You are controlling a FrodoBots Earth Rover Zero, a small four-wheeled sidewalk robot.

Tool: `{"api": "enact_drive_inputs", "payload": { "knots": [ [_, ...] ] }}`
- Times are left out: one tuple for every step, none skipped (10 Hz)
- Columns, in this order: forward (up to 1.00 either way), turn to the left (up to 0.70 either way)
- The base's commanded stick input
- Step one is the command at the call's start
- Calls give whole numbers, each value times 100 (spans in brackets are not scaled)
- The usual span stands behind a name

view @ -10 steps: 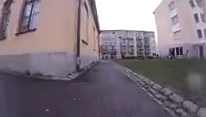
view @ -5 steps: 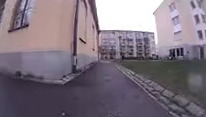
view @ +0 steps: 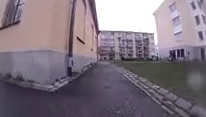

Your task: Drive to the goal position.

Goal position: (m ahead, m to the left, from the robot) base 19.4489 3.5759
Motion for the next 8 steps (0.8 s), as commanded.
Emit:
{"api": "enact_drive_inputs", "payload": {
  "knots": [
    [100, 0],
    [100, 0],
    [100, 0],
    [100, 0],
    [100, 0],
    [100, 0],
    [100, 0],
    [100, 0]
  ]
}}
